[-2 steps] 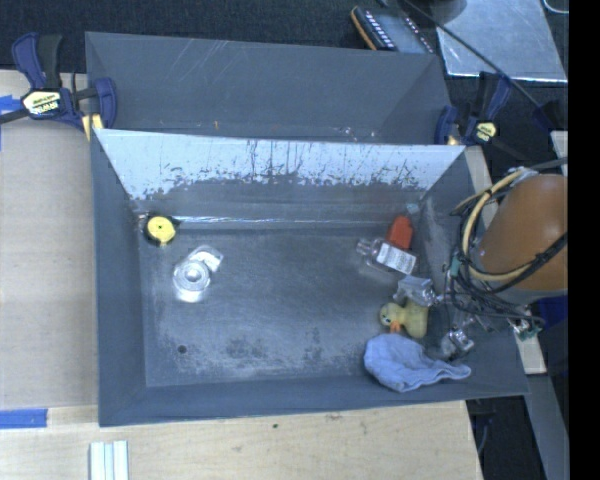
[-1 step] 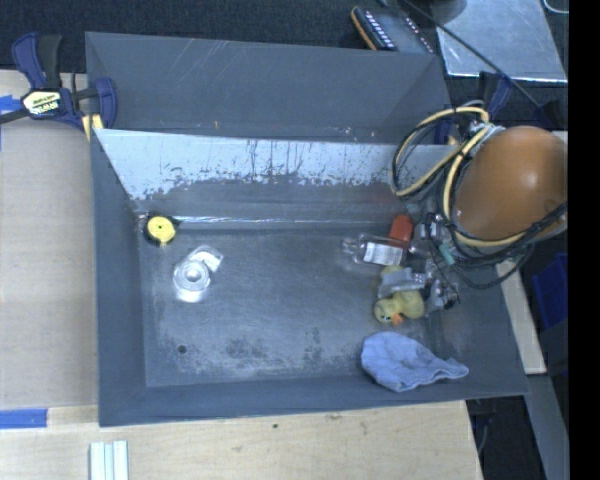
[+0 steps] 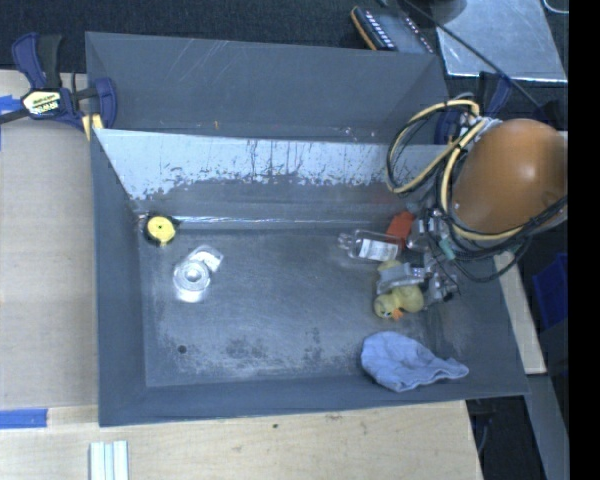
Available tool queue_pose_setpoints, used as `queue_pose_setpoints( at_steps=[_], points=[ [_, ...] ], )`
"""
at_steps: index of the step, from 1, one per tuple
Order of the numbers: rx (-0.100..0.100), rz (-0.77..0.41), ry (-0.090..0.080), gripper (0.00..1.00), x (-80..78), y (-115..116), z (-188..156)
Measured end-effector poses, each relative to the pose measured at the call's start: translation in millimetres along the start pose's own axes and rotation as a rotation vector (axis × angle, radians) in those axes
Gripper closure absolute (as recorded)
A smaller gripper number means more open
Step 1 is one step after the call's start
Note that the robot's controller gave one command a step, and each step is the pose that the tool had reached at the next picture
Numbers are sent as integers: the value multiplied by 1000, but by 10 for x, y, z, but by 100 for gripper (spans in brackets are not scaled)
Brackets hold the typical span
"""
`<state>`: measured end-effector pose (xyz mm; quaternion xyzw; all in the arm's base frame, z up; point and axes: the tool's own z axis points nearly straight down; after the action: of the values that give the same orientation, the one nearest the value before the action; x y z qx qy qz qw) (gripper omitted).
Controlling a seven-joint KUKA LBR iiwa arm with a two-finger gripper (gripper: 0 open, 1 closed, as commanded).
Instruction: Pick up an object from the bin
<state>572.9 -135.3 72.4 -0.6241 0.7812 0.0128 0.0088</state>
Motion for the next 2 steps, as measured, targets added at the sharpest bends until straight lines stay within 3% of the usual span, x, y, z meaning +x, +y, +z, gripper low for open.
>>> queue_pose_setpoints(
  at_steps=[2],
  points=[
    [5, 21, 2, 100, -2, -64, -112]
  ],
)
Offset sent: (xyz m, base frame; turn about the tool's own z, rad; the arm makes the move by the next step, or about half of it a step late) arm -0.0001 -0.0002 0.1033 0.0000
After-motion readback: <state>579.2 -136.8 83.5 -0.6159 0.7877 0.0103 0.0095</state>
